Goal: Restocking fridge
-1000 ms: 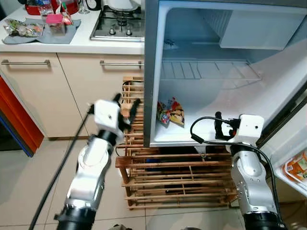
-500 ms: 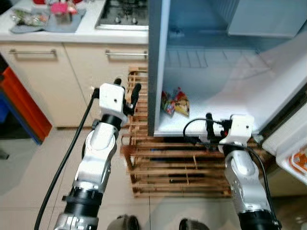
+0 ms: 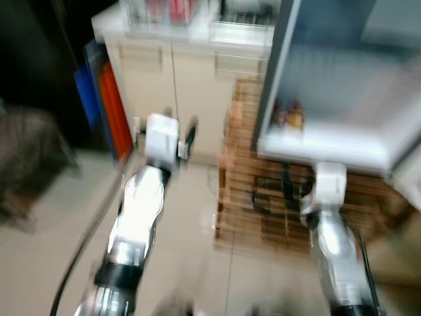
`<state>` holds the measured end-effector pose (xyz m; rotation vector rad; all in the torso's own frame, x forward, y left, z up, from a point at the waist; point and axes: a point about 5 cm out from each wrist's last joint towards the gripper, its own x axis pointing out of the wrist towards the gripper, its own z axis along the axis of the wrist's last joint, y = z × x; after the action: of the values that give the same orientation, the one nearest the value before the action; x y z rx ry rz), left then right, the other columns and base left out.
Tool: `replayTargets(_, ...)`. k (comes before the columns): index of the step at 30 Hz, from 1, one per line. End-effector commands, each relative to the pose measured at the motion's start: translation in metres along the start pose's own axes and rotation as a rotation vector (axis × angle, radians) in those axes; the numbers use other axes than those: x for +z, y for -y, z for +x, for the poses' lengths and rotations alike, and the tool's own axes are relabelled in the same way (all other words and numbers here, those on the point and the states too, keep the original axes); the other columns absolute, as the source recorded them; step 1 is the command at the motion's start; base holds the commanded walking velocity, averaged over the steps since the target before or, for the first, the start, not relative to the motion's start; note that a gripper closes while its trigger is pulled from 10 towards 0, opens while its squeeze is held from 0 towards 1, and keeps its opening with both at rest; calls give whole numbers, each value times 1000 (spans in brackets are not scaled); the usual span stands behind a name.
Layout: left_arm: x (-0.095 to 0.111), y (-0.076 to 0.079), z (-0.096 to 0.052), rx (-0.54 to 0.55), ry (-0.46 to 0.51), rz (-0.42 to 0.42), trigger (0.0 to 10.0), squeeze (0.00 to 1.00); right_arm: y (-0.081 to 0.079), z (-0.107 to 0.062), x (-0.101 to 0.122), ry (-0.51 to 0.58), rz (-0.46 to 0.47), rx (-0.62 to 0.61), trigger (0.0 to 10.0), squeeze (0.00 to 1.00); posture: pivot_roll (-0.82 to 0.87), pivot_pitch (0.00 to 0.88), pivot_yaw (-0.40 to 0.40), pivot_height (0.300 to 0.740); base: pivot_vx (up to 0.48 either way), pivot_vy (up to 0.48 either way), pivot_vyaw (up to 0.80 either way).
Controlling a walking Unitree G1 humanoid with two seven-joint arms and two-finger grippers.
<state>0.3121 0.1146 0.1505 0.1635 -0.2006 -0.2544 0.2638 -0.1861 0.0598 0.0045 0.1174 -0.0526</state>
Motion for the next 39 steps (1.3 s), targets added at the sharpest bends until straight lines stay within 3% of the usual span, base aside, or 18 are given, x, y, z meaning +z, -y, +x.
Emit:
replayTargets(1,3,1,1,-11,16,-4,10000,0,6,1,2,14,-17,-16,10000,0,-106,0,43,740,0,-450,0)
replayTargets(18,0,14,4,-67,35,-22,10000,0,42,-14,-18,-61,-85,-86,10000,0,-128,0,17,740,260,-393,0)
replayTargets(24,1,19,6,-79,45,-34,10000,0,59,-26,-32,-97,-205,-80,10000,0,-130,0,9,740,288,-381,0)
replayTargets(28,0,19,6,-74,45,-58,10000,0,64,-29,-37,-120,-216,-87,10000,0,-133,0,10,740,290,-379,0)
replayTargets(29,-3,21,7,-74,31,-62,10000,0,68,-38,-54,-205,-224,-50,10000,0,-135,0,8,740,0,0,0)
replayTargets(32,-6,21,7,-71,10,-54,10000,0,70,-50,-71,-286,-242,-3,10000,0,-135,0,8,740,0,0,0)
replayTargets(35,-11,22,7,-69,-10,-69,10000,0,73,-79,-104,-454,-268,91,10000,0,-144,0,7,740,0,0,0)
replayTargets(39,-12,21,7,-69,-11,-77,10000,0,75,-96,-121,-559,-269,117,10000,0,-146,0,9,740,0,0,0)
